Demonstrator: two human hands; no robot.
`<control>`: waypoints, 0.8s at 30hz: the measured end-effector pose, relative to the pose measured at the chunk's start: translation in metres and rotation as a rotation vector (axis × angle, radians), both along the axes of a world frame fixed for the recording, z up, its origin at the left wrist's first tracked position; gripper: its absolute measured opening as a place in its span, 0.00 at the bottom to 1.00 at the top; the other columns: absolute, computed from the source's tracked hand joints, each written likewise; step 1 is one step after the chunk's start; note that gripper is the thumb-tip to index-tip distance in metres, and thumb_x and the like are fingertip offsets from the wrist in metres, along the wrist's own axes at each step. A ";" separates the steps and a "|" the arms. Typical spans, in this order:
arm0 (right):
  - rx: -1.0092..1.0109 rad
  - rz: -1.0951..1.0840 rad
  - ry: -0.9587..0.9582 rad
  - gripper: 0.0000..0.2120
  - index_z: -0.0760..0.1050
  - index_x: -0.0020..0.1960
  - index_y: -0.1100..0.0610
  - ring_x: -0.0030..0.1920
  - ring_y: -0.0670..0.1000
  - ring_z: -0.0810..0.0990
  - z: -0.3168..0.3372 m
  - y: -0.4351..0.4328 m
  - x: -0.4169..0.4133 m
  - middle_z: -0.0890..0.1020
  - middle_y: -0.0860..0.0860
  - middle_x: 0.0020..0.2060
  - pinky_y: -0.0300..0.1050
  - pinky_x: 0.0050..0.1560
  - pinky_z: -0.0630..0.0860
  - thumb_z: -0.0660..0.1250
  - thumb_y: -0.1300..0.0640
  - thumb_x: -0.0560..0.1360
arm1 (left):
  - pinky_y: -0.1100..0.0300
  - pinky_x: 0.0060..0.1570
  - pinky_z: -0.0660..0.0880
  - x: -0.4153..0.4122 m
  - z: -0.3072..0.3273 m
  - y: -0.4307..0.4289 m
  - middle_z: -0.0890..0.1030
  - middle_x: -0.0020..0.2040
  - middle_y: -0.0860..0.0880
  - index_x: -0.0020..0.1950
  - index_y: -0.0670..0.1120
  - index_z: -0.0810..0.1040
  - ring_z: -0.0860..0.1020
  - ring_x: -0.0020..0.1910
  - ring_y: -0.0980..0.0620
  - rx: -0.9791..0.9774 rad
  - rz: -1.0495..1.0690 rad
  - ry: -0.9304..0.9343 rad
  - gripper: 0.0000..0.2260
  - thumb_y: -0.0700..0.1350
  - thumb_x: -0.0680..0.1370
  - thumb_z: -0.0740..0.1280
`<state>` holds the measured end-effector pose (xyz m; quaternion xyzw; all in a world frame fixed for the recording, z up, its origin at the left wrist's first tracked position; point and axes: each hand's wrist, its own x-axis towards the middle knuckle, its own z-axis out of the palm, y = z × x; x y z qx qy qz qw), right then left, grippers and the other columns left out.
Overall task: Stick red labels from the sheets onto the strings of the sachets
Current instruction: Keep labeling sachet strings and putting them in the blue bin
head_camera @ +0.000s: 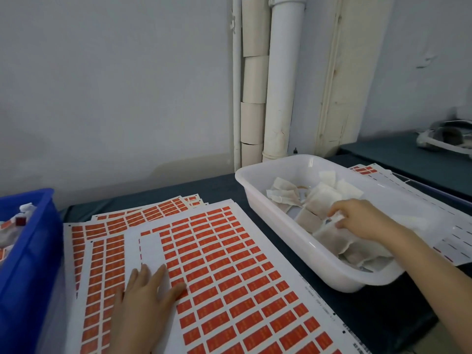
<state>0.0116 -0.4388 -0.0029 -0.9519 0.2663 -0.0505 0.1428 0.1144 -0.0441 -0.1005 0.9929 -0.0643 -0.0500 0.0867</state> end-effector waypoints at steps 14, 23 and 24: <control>0.061 0.062 -0.306 0.14 0.74 0.54 0.48 0.37 0.42 0.73 0.031 0.044 0.007 0.78 0.47 0.40 0.34 0.30 0.65 0.66 0.63 0.73 | 0.45 0.73 0.50 -0.005 0.006 0.004 0.58 0.76 0.55 0.72 0.59 0.61 0.54 0.76 0.50 -0.185 0.078 -0.125 0.34 0.69 0.68 0.45; 0.293 0.313 -0.651 0.14 0.73 0.53 0.38 0.39 0.33 0.76 0.084 0.140 0.016 0.79 0.37 0.38 0.25 0.30 0.67 0.69 0.54 0.72 | 0.49 0.65 0.68 -0.019 0.020 -0.007 0.70 0.70 0.55 0.65 0.57 0.71 0.70 0.68 0.50 -0.781 0.140 -0.227 0.18 0.53 0.75 0.65; 0.347 0.362 -0.627 0.14 0.73 0.53 0.38 0.40 0.34 0.77 0.082 0.153 0.019 0.79 0.37 0.40 0.25 0.29 0.68 0.69 0.54 0.72 | 0.50 0.62 0.70 -0.022 0.024 -0.009 0.71 0.68 0.57 0.63 0.59 0.72 0.71 0.65 0.52 -0.855 0.120 -0.188 0.17 0.54 0.75 0.64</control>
